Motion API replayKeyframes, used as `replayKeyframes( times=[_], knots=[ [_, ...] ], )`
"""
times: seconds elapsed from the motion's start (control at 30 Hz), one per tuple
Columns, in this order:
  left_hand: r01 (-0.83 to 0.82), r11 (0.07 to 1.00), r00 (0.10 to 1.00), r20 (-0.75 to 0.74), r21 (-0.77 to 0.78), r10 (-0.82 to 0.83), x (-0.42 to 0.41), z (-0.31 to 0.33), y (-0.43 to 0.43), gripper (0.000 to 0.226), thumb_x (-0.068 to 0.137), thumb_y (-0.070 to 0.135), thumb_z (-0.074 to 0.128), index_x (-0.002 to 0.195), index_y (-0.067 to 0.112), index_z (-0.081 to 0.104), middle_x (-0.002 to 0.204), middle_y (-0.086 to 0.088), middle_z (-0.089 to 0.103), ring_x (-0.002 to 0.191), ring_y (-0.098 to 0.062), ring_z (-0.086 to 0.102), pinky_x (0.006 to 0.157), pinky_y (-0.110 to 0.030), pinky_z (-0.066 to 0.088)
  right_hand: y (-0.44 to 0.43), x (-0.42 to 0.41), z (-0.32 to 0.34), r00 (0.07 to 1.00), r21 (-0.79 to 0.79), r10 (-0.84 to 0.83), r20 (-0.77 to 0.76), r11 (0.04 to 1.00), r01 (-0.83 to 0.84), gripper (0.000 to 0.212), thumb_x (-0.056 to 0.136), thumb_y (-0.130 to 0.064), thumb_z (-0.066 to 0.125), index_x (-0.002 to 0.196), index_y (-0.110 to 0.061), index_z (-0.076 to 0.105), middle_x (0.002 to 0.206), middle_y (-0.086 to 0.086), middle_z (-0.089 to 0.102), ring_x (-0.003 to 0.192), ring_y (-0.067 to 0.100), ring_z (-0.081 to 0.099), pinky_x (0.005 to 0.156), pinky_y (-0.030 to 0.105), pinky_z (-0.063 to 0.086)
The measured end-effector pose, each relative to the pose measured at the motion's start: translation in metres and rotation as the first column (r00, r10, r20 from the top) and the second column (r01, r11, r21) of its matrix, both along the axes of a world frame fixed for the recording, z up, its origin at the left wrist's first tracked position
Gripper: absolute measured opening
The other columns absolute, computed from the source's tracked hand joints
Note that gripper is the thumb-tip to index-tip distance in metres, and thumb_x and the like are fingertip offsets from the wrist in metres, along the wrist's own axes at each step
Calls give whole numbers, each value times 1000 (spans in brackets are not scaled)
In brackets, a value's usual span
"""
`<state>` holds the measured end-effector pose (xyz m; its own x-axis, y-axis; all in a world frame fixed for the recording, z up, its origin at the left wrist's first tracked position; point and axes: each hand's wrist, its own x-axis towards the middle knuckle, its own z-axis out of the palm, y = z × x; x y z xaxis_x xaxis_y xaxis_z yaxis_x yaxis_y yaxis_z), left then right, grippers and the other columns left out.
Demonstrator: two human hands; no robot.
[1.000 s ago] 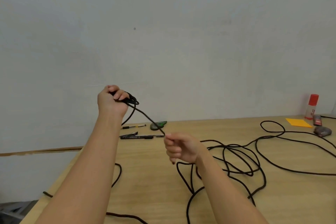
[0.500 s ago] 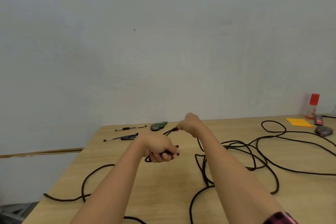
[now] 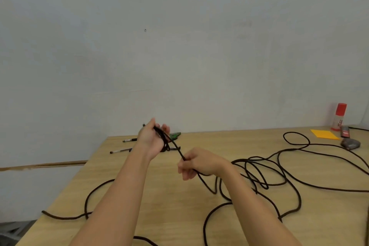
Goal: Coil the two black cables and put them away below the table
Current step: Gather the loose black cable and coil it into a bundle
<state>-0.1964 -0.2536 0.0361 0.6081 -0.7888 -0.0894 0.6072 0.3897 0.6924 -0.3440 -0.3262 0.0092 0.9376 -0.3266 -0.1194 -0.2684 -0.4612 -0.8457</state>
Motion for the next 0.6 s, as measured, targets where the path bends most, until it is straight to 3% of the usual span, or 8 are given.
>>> replayKeyframes(
  times=[0.07, 0.1, 0.17, 0.23, 0.27, 0.33, 0.43, 0.6],
  knots=[
    [-31, 996, 996, -86, -79, 24, 5, 3, 4, 42, 102, 32, 32, 65, 14, 37, 60, -4, 46, 65, -17, 50, 64, -27, 40, -13, -3, -18, 996, -38, -21, -90, 999, 17, 23, 92, -18, 58, 104, -2, 69, 96, 2, 68, 90, 10, 62, 83, 19, 48],
    [-19, 995, 995, -104, -102, 8, 6, 5, 6, 42, 102, 33, 31, 64, 15, 36, 52, -1, 43, 56, -15, 48, 59, -26, 39, -18, -4, -25, 994, -20, -26, -103, 1000, 24, 27, 87, -20, 63, 107, -3, 69, 104, 1, 68, 99, 11, 60, 90, 20, 46],
    [34, 993, 992, -118, -110, -47, 7, 3, 9, 43, 101, 31, 29, 60, 17, 34, 39, 5, 31, 34, -10, 32, 40, -21, 29, -23, -1, -33, 994, 262, -103, 28, 961, 93, 32, 78, -17, 64, 105, 0, 67, 110, 5, 66, 103, 15, 59, 92, 24, 46],
    [101, 993, 991, -86, -65, -107, 5, 0, 11, 47, 99, 27, 30, 53, 18, 34, 34, 7, 23, 24, -8, 21, 32, -15, 14, -22, 8, -31, 918, 568, -332, 216, 808, 159, 29, 86, -17, 57, 108, 0, 61, 120, 13, 59, 107, 23, 57, 92, 31, 48],
    [141, 989, 988, -54, -30, -143, 2, -1, 12, 49, 98, 25, 31, 49, 18, 34, 33, 7, 22, 23, -7, 18, 32, -13, 11, -22, 13, -26, 859, 626, -434, 270, 757, 186, 35, 89, -19, 55, 118, -1, 56, 127, 15, 54, 112, 26, 54, 95, 34, 46],
    [247, 967, 968, 22, 54, -249, -4, -2, 13, 51, 96, 24, 32, 46, 19, 36, 30, 8, 22, 25, -7, 10, 34, -12, 7, -19, 22, -13, 793, 658, -501, 346, 732, 176, 62, 77, -27, 61, 135, -10, 45, 134, 12, 48, 123, 29, 46, 101, 42, 42],
    [398, 898, 899, 115, 186, -422, -11, -5, 14, 51, 95, 26, 31, 45, 20, 39, 28, 10, 23, 35, -8, 1, 36, -12, 5, -18, 24, 9, 833, 580, -404, 379, 805, 126, 79, 63, -22, 57, 140, -24, 41, 137, 6, 47, 124, 24, 44, 103, 48, 38],
    [502, 831, 819, 176, 241, -546, -12, -4, 20, 32, 75, 25, 49, 45, 21, 40, 34, 12, 10, 35, -8, 1, 38, -10, 5, -20, 20, 18, 936, 546, -128, 328, 834, -77, 42, 79, -24, 55, 115, -5, 61, 110, 16, 59, 92, 24, 61, 88, 45, 49]
  ],
)
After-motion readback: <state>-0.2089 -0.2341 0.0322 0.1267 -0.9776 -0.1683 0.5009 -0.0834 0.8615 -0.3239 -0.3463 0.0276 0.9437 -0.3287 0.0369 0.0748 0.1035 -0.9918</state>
